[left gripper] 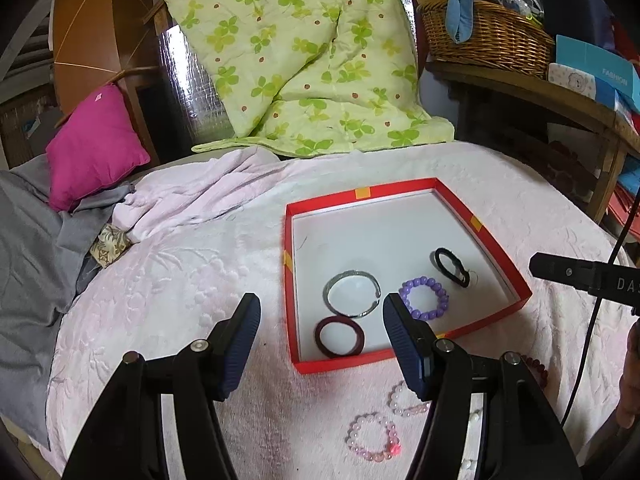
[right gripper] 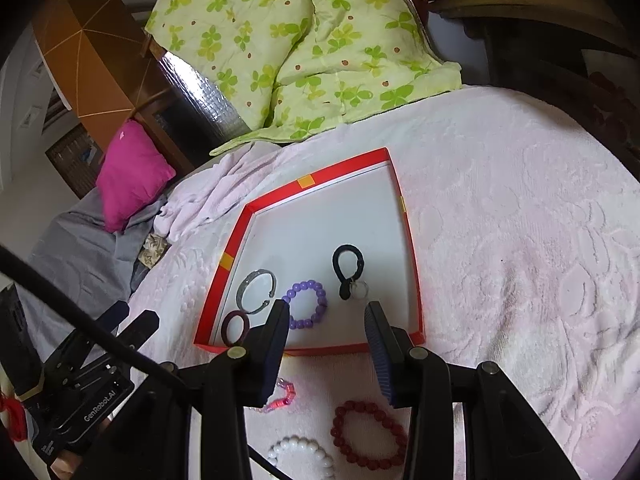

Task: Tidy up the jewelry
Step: 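Lift both open tools out of the box toward the remaining bracelets, then close the left tool on pink beads while the right grasps the red bracelet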

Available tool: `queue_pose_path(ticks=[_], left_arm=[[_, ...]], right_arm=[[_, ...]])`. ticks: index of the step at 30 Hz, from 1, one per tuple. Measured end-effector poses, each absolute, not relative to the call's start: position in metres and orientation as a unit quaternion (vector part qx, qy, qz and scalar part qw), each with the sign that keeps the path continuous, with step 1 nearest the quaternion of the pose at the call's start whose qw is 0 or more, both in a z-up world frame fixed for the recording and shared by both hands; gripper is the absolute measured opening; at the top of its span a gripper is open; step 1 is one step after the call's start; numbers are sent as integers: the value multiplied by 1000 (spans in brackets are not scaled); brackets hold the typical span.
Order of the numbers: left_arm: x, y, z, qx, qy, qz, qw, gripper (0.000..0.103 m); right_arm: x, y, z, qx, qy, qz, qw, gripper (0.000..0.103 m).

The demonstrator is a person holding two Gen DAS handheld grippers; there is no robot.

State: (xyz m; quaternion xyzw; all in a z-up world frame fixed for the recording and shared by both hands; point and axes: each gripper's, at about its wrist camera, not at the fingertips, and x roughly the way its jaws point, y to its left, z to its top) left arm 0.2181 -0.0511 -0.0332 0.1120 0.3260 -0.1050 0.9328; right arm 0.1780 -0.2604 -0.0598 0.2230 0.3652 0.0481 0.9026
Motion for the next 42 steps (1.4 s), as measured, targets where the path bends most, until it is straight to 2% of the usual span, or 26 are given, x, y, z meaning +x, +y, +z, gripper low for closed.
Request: queue_pose_path(ticks=[32, 42], left_arm=[[209, -38, -47, 121, 345, -79, 927, 65], [215, -24, -92, 113, 430, -101, 890, 65]], right_arm=[[163, -267, -82, 190, 419, 67, 885, 42], [160, -277, -108, 202, 470, 108, 852, 42]])
